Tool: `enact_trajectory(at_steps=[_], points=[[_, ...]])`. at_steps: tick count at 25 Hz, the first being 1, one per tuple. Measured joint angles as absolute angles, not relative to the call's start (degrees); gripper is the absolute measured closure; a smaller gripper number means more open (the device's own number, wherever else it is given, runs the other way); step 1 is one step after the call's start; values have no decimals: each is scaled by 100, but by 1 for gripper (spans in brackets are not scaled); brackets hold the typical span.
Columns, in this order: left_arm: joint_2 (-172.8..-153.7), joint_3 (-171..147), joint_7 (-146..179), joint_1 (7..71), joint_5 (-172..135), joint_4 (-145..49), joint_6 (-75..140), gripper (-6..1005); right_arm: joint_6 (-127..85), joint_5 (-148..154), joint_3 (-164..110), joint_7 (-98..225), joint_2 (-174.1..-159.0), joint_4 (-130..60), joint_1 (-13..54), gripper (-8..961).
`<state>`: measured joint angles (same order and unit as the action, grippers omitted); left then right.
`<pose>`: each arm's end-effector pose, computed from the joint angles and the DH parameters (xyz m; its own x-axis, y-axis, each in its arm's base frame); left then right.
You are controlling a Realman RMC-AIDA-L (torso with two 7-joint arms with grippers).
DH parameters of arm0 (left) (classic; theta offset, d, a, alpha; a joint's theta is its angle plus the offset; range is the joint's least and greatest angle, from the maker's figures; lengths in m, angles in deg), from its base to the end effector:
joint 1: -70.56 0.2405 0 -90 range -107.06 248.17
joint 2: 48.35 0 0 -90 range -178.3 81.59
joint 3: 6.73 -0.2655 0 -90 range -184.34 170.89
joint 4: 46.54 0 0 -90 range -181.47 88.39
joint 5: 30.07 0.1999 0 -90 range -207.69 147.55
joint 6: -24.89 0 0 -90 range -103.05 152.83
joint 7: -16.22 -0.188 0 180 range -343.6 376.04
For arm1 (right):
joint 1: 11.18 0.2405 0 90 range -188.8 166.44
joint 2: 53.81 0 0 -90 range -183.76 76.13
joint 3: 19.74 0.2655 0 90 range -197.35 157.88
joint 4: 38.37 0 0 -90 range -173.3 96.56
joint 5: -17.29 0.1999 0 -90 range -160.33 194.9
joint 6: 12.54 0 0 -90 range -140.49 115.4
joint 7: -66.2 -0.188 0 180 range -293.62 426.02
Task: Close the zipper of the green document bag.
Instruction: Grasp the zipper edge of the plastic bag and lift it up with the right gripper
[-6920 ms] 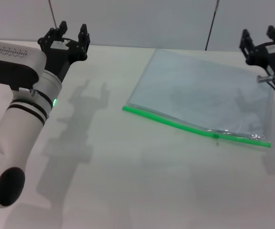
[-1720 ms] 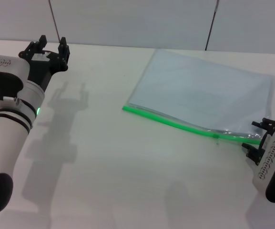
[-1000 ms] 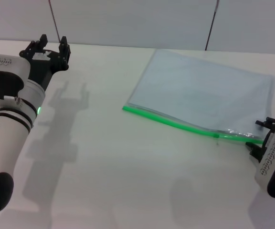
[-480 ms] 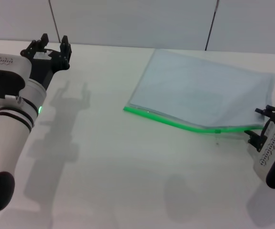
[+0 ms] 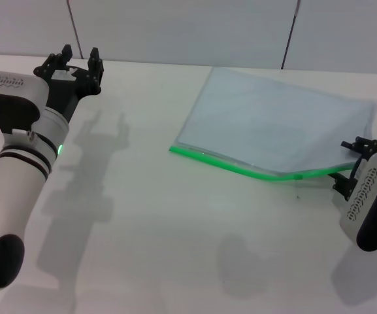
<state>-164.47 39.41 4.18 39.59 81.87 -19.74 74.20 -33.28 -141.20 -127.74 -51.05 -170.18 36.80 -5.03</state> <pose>-0.2743 0.4337 -0.0270 0.7350 0.0167 0.6778 0.6757 -0.1000 -0.7303 0.2833 0.3552 -0.0637 0.9276 -0.0191 0.3731 0.2765 -0.6368 -0.7198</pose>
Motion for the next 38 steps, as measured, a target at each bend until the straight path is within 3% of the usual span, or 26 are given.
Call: enact_trajectory(at_steps=[15,38], points=[[-16451,3897,418,3934,8202,-1974,7420,503,-3343,-14855,-12819,-6013,-17025,3248,-49,506],[-16455,3893,418,3893,8217,-1944,7284,504,-3716,-14860,-12616,-6955,-17018,3291,342,751]])
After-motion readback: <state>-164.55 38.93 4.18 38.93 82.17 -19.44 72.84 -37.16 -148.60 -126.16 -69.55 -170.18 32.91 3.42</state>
